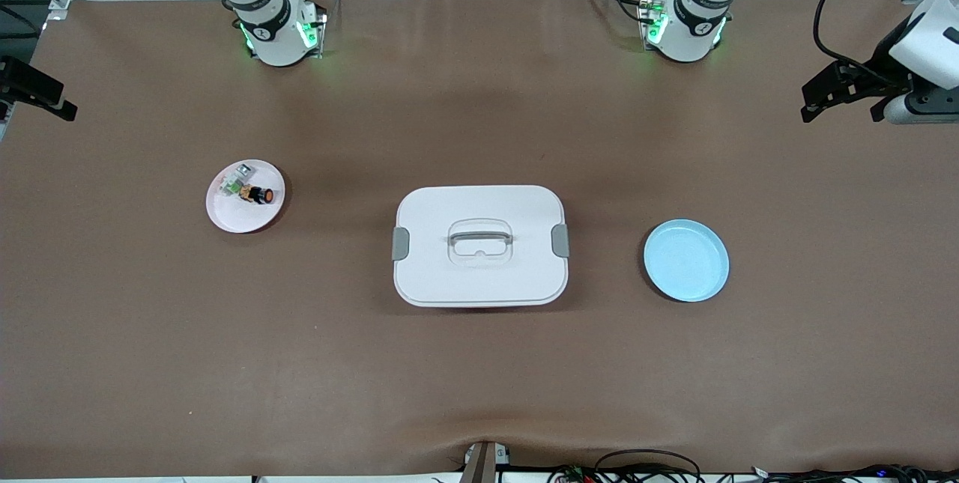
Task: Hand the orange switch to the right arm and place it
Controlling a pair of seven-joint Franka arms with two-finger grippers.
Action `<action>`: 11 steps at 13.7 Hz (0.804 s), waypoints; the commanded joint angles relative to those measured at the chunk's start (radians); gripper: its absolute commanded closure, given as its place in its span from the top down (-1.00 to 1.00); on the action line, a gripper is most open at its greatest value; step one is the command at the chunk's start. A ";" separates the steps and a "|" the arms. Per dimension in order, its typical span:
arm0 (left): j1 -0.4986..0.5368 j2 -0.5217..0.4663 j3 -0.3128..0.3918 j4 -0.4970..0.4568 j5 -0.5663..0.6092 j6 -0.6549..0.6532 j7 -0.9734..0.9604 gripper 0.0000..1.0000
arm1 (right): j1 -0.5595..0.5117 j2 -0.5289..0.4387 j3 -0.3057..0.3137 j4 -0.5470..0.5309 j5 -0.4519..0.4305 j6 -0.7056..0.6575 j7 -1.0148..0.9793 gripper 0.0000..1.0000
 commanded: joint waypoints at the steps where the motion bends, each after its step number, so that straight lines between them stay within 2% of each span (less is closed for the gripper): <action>1: 0.009 -0.046 0.000 -0.050 -0.009 0.029 0.014 1.00 | 0.014 0.005 -0.003 0.013 0.004 0.000 0.013 1.00; 11: 0.011 0.006 0.001 -0.003 -0.009 0.032 0.015 1.00 | 0.014 0.006 -0.003 -0.015 0.001 0.095 0.013 1.00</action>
